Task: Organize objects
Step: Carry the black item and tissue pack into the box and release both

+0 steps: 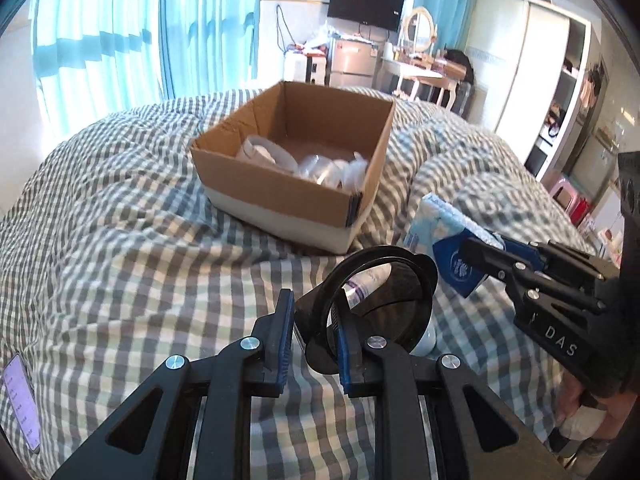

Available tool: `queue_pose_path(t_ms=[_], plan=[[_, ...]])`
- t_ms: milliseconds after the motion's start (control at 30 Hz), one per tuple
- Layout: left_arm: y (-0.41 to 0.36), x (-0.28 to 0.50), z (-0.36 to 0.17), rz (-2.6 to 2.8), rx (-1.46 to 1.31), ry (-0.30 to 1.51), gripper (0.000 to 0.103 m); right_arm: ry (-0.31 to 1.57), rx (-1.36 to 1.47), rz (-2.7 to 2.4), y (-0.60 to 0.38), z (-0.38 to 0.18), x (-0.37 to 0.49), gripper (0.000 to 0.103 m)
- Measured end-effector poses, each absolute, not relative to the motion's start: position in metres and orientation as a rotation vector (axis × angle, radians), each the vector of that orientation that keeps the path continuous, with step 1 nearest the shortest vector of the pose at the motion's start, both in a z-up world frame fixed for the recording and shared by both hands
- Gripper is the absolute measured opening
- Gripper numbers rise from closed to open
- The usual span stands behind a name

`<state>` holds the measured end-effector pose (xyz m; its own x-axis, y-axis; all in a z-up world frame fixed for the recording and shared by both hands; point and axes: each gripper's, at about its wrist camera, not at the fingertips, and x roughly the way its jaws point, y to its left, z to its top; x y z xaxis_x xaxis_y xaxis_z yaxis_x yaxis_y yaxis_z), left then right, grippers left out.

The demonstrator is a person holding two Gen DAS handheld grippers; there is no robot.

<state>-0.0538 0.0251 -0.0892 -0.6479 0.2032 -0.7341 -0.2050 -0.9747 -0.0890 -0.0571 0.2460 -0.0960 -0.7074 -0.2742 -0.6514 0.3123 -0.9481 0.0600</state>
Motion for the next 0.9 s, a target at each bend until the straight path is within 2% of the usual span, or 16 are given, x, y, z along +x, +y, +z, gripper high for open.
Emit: queue_pose_path(t_ms=[400,667,900], plan=[[0.007,-0.095,-0.044,2.719,-1.061,-0.043,0.019,0.155,0.877,-2.630,0.222,-0.041,-0.080,0.020],[-0.012,-0.151,-0.008,2.758,-0.984,-0.078,0.019,0.210,0.802,-2.648,0.210,0.000,-0.130,0.020],[-0.016,-0.213,0.007,2.797,-0.955,-0.017,0.019,0.221,0.776,-2.661,0.200,0.022,-0.183,0.020]])
